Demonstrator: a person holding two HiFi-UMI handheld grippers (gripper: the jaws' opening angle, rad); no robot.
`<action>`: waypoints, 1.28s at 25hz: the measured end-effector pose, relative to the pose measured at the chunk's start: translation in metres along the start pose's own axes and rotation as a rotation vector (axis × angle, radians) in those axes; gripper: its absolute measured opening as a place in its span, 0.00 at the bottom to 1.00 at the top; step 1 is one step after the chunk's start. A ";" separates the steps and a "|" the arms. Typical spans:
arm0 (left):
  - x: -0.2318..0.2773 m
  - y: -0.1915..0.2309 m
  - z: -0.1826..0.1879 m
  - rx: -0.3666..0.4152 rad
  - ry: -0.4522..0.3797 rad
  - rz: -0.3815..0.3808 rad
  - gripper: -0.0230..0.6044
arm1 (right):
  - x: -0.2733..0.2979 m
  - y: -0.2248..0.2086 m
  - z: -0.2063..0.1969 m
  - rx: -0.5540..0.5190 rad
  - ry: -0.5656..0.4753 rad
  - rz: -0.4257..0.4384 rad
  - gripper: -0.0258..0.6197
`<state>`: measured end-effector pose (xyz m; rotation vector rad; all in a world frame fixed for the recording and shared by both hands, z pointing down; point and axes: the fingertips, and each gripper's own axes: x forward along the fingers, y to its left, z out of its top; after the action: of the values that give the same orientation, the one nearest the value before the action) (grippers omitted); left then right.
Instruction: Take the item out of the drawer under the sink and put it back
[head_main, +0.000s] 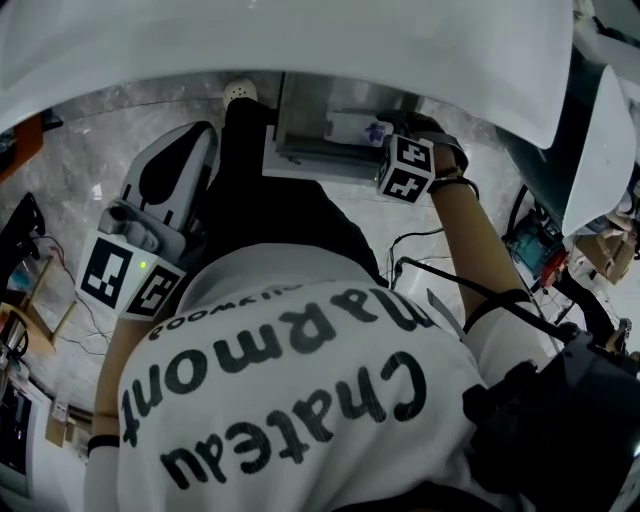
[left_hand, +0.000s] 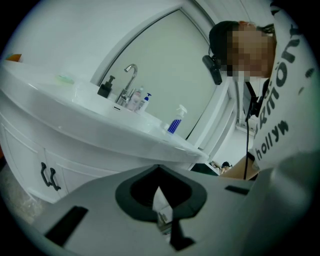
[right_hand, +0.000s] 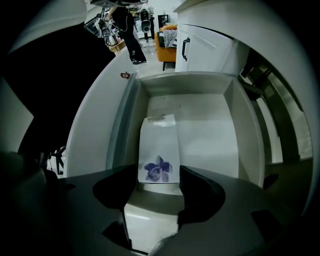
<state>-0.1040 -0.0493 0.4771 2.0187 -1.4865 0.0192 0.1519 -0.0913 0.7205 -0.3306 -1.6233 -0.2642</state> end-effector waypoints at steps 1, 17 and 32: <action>0.000 0.001 0.000 -0.001 0.000 -0.002 0.05 | 0.000 0.000 0.000 -0.001 0.002 -0.008 0.47; -0.003 0.013 -0.001 -0.024 -0.001 -0.015 0.05 | 0.006 -0.001 0.001 0.041 0.026 -0.116 0.47; -0.012 0.026 0.003 -0.049 -0.020 0.004 0.05 | 0.013 -0.005 0.001 -0.023 0.087 -0.048 0.53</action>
<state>-0.1323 -0.0450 0.4822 1.9824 -1.4893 -0.0362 0.1478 -0.0948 0.7332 -0.2937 -1.5451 -0.3293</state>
